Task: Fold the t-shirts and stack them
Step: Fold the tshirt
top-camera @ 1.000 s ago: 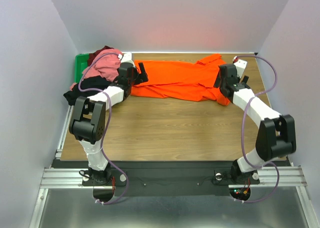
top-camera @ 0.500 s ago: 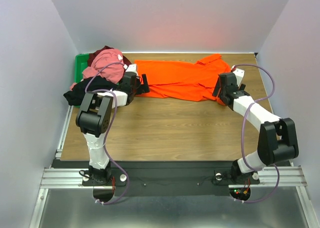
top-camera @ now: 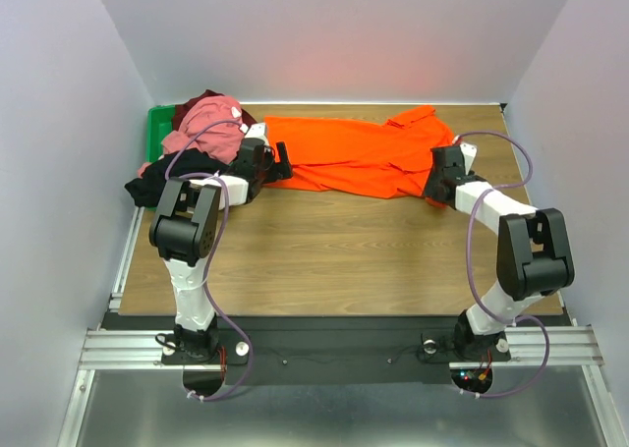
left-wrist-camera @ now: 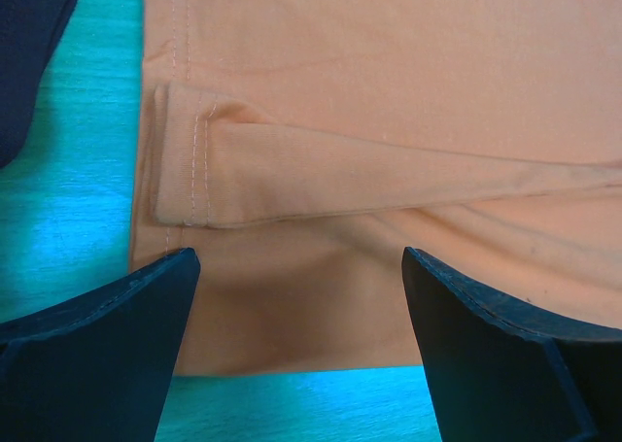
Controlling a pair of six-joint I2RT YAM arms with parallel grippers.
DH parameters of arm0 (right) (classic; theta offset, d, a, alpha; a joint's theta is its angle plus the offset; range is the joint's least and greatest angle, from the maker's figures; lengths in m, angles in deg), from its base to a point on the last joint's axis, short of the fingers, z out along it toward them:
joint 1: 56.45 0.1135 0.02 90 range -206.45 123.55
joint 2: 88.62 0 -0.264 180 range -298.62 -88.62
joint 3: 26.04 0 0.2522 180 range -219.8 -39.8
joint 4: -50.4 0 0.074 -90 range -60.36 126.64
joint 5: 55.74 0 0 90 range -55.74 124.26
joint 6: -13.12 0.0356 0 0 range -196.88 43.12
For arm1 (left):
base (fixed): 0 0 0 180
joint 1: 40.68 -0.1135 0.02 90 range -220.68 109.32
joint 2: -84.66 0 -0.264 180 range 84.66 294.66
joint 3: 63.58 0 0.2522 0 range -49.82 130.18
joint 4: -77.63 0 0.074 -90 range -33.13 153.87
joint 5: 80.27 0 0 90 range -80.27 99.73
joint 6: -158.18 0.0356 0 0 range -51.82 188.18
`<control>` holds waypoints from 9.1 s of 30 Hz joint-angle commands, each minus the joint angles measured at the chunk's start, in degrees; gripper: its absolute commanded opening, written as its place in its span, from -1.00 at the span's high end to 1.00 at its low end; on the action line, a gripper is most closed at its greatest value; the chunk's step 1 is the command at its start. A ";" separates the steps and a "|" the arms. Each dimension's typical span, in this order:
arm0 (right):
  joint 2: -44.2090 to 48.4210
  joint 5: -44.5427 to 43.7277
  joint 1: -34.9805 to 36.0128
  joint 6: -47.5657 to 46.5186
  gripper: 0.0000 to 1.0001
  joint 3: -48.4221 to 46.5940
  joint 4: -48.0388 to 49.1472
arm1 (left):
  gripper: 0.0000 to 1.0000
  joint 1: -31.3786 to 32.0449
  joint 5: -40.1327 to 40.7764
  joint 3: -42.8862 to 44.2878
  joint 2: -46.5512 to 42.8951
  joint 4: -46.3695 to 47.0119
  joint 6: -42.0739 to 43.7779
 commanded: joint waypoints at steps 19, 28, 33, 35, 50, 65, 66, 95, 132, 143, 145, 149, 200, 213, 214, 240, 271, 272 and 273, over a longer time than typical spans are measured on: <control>3.62 -5.66 -4.95 -4.94 0.99 -5.10 -1.70 | -0.97 -0.61 -0.46 -0.55 -0.62 0.05 -0.48; 7.05 -12.69 -5.83 -8.28 0.99 -8.17 -2.94 | -0.97 -0.61 -0.11 -0.82 -1.15 -0.38 -0.66; 9.42 -15.78 -5.83 -10.48 0.86 -9.93 -3.02 | -0.97 -0.61 0.15 -0.73 -0.97 -0.39 -0.66; 10.30 -14.98 -5.83 -10.48 0.51 -9.41 -2.94 | -0.97 -0.61 0.15 -0.73 -1.06 -0.39 -0.66; 14.35 -3.82 -5.92 -4.68 -0.85 0.61 -3.20 | -0.97 -0.52 -0.20 -0.55 -0.71 -0.39 -0.39; 3.45 8.31 -14.27 -0.81 -0.98 4.83 -3.99 | -0.97 -0.61 -0.99 -0.38 -0.36 -0.65 -0.13; 2.93 8.57 -14.27 -0.73 -0.98 4.83 -3.82 | -0.97 -0.61 -1.08 -0.38 -0.36 -0.65 -0.04; -0.69 -6.36 -15.15 -1.43 0.83 2.28 -2.23 | -0.97 -0.70 -1.17 -0.64 -0.62 -0.65 -0.22; 7.06 8.82 2.78 -1.51 -0.64 4.66 18.05 | -0.78 6.86 11.31 -1.08 -6.43 0.23 2.77; -4.80 15.78 7.88 -3.54 -0.63 0.97 23.96 | -0.74 7.13 11.67 -1.17 -5.37 1.11 1.89; -5.86 15.08 9.02 -3.80 -0.63 0.96 23.87 | -0.74 7.21 11.67 -1.34 -5.11 1.37 1.98; -8.76 14.46 10.25 -3.98 -0.63 1.40 23.08 | -0.73 7.21 11.49 -0.99 -4.49 1.37 2.07; -9.29 6.37 20.45 -3.01 -0.63 6.50 18.77 | -0.26 10.90 14.30 -0.47 -4.75 4.45 4.44; -9.29 5.32 20.54 -3.01 -0.63 6.68 18.33 | -0.21 10.90 18.44 3.14 -0.45 1.11 4.09; -9.29 5.32 20.54 -2.92 -0.63 6.68 18.33 | -0.20 10.90 18.52 3.31 0.08 1.11 4.09; -9.73 4.62 20.62 -3.01 -0.63 6.50 18.16 | 1.00 9.68 17.65 8.66 -1.06 -3.81 2.33; -11.14 4.00 20.54 -3.27 -0.64 5.45 17.81 | -0.27 2.47 10.96 26.97 7.92 -12.79 0.84; -11.14 4.00 20.54 -3.27 -0.64 5.45 17.81 | -0.39 2.55 10.96 26.09 7.12 -10.52 0.49; -11.31 4.17 20.54 -3.36 -0.64 5.36 17.63 | -0.43 2.73 11.22 24.08 5.37 -9.36 0.40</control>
